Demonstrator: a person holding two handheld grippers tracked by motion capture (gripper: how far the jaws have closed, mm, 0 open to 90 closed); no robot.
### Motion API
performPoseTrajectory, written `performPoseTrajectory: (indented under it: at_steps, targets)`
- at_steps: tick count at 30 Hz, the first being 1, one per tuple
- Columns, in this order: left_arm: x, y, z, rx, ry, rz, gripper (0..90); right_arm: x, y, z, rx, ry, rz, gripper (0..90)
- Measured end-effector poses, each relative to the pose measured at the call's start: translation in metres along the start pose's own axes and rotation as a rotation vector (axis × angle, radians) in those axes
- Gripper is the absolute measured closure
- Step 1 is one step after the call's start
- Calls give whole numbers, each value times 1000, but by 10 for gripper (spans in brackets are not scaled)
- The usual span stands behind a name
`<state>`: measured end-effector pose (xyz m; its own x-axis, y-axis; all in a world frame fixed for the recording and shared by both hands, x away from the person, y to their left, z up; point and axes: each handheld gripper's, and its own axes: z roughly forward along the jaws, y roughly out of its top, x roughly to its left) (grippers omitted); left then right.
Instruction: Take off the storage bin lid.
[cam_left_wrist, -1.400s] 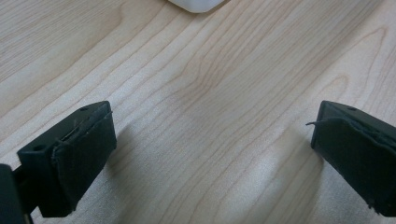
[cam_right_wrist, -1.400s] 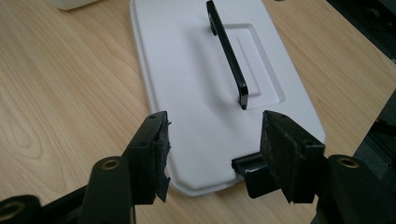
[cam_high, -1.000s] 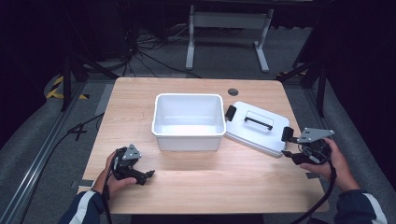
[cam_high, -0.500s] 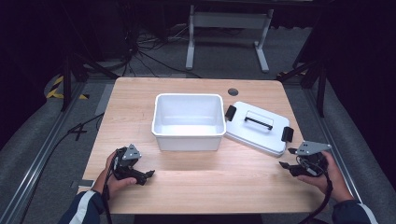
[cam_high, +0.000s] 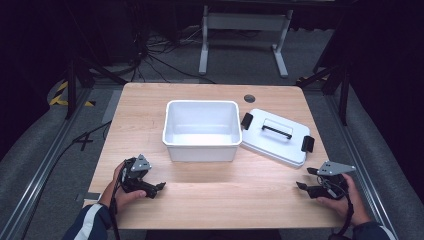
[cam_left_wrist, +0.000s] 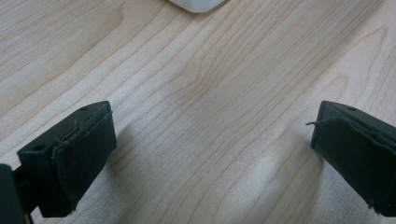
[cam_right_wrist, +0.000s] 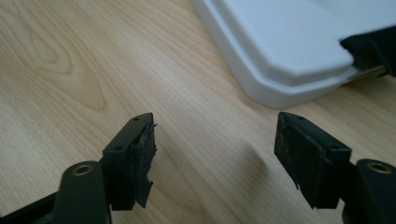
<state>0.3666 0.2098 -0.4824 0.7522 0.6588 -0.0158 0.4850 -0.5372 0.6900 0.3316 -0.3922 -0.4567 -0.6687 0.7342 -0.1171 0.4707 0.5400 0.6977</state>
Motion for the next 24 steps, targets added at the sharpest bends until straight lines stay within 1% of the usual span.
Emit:
performPoseTrajectory:
  at_steps: [1,3,4,5,24]
  targets:
    - [0,0,0,0,-1,-2,4,0,-2,1,-5,2,7,280]
    - [0,0,0,0,0,1,4,-1,-8,3,-35,36,64,277]
    - [0,0,0,1,-1,0,4,-2,-10,3,-52,42,85,272]
    - [0,0,0,-1,0,-1,4,-2,-12,3,-63,41,81,271]
    - [-1,0,0,0,4,-6,4,-1,-12,3,-64,36,84,267]
